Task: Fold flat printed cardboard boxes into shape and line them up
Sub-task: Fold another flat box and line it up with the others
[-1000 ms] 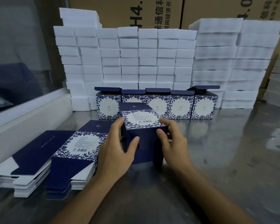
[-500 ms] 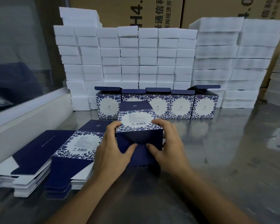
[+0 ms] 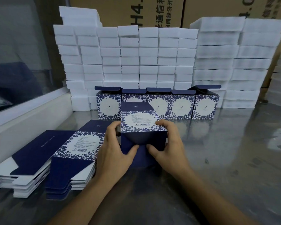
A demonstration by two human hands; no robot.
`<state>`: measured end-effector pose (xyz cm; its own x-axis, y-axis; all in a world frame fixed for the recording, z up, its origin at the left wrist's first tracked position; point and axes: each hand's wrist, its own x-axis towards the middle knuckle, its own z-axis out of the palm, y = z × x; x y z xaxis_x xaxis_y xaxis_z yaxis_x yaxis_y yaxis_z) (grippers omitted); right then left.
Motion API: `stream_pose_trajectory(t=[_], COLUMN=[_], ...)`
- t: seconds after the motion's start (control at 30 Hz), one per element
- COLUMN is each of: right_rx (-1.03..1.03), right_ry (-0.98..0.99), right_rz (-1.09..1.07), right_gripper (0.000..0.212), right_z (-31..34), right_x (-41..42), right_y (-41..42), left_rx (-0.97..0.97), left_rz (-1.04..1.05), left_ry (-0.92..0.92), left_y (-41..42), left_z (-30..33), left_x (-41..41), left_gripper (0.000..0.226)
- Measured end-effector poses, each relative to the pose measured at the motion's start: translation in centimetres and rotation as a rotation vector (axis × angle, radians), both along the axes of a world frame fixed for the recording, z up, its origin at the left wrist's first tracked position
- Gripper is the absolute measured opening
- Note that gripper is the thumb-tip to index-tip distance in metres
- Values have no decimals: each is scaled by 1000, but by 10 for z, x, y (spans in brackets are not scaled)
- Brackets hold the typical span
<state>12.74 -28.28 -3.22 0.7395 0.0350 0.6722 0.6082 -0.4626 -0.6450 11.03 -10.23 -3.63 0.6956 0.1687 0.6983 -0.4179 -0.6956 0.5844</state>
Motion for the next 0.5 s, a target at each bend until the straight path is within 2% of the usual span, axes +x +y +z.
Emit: stream_pose_trajectory(t=[0.17, 0.23, 0.33, 0.5], right_rx=[88, 160, 276, 386], right_ry=[43, 80, 113, 116], right_rz=[56, 80, 122, 206], right_gripper=[56, 48, 41, 18], right_z=[3, 5, 9, 10], right_x=[-5, -7, -10, -6], right_y=[3, 4, 3, 1], left_rx=[-71, -143, -291, -209], left_rz=[-41, -136, -265, -102], left_ry=[67, 76, 35, -118], left_y=[1, 2, 0, 2], left_z=[-1, 1, 6, 11], left_x=[3, 1, -3, 1], left_gripper=[88, 83, 55, 14])
